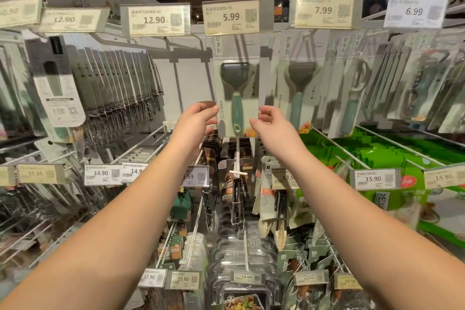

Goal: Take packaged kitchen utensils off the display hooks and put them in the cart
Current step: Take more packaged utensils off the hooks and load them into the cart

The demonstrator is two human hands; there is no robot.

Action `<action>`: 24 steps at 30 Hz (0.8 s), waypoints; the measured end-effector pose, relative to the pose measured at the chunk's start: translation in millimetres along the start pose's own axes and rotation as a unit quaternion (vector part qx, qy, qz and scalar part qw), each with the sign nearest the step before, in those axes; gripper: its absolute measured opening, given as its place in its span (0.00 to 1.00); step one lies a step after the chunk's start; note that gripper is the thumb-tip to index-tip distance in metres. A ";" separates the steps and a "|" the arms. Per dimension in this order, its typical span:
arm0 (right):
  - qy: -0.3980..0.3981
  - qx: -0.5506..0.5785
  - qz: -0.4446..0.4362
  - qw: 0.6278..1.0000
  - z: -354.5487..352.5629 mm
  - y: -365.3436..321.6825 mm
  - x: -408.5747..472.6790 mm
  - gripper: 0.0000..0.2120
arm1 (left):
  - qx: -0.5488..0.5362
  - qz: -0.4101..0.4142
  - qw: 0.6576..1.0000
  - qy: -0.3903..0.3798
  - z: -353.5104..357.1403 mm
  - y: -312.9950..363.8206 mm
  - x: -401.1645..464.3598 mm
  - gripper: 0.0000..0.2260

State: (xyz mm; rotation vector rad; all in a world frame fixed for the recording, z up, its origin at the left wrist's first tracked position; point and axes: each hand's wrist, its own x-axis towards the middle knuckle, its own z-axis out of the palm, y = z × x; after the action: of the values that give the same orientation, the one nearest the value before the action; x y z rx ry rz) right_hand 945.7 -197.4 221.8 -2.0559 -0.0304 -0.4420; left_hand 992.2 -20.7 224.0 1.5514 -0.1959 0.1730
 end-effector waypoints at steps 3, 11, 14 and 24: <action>-0.003 0.002 -0.005 1.000 1.8 4.3 -10.6 0.29 | 0.010 0.010 1.000 0.020 -3.0 2.6 -8.2 0.05; -0.008 0.076 -0.074 0.994 24.8 8.5 -64.8 0.13 | -0.024 0.045 0.993 0.109 -55.0 -14.8 -65.6 0.05; -0.116 0.119 -0.085 0.982 58.3 10.4 -80.2 0.08 | -0.037 0.029 0.986 0.159 -85.3 -40.8 -104.3 0.04; -0.467 0.081 -0.054 0.879 271.2 53.6 -169.7 0.07 | 0.003 -0.160 0.903 0.399 -220.7 -148.2 -297.9 0.07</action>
State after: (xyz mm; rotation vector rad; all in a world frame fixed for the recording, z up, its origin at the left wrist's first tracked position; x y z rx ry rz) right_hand 878.8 32.2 2.6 -1.9193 -0.7376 0.5115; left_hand 740.6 201.9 8.3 1.3809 0.7052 0.5288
